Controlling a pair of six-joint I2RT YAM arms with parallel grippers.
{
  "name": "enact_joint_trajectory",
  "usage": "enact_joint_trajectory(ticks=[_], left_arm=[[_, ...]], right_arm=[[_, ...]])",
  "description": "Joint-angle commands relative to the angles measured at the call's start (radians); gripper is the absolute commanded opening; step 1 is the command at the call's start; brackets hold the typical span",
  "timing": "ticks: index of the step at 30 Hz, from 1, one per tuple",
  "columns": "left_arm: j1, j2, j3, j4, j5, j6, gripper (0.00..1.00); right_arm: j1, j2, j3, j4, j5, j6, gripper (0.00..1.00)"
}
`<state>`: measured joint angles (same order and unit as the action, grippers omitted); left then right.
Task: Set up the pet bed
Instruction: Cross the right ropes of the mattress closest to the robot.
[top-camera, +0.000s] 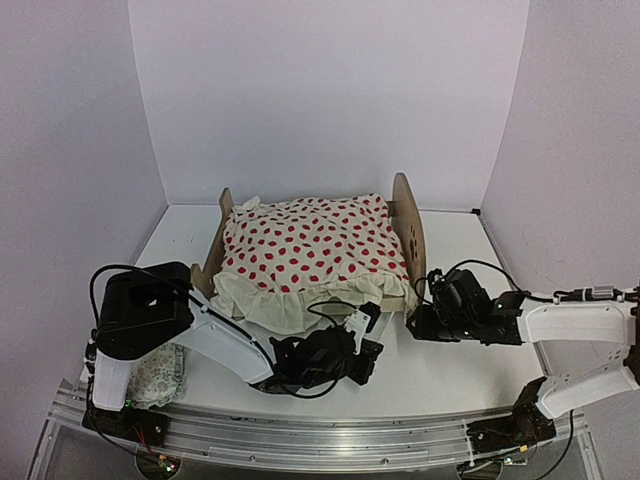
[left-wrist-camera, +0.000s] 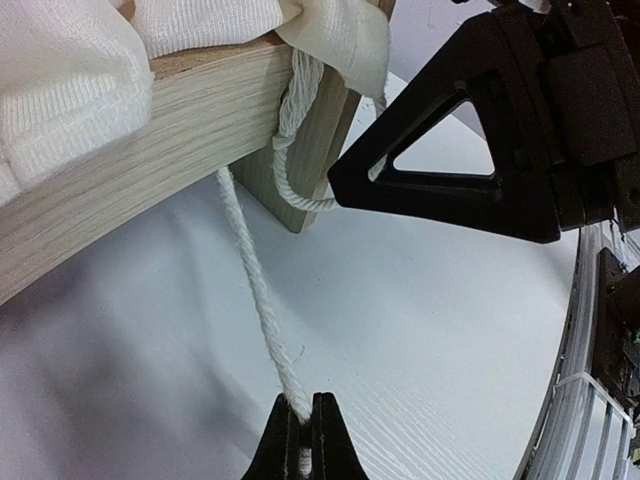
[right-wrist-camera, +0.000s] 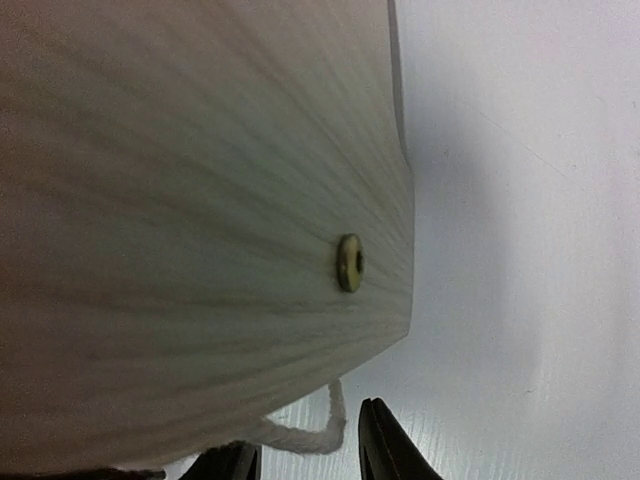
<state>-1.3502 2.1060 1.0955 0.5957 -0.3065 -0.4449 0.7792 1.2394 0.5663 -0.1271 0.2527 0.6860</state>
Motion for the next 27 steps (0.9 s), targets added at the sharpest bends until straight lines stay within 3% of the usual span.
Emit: enact_joint_trajectory(ticks=[1, 5, 13, 20, 22, 24, 27], left_arm=[[-0.006, -0.058, -0.017, 0.032, 0.004, 0.013, 0.00], [-0.006, -0.065, -0.023, 0.032, 0.004, 0.020, 0.00], [-0.006, -0.073, -0.026, 0.032, 0.004, 0.039, 0.00], [-0.005, -0.075, -0.023, 0.040, -0.012, 0.062, 0.00], [-0.005, -0.071, -0.021, 0.044, -0.013, 0.064, 0.00], [-0.005, -0.069, -0.019, 0.046, -0.014, 0.065, 0.00], [-0.005, -0.068, -0.016, 0.048, -0.014, 0.065, 0.00]], right_arm=[[-0.006, 0.006, 0.015, 0.038, 0.007, 0.004, 0.28], [-0.006, -0.004, 0.008, 0.038, 0.040, -0.007, 0.23], [-0.006, -0.031, 0.051, -0.033, 0.001, -0.052, 0.00], [-0.006, -0.132, 0.100, -0.256, -0.003, -0.028, 0.01], [-0.006, -0.129, 0.087, -0.277, -0.005, -0.020, 0.13], [-0.008, -0.111, 0.074, -0.278, -0.006, -0.011, 0.17], [-0.011, -0.055, 0.087, -0.276, -0.010, 0.002, 0.57]])
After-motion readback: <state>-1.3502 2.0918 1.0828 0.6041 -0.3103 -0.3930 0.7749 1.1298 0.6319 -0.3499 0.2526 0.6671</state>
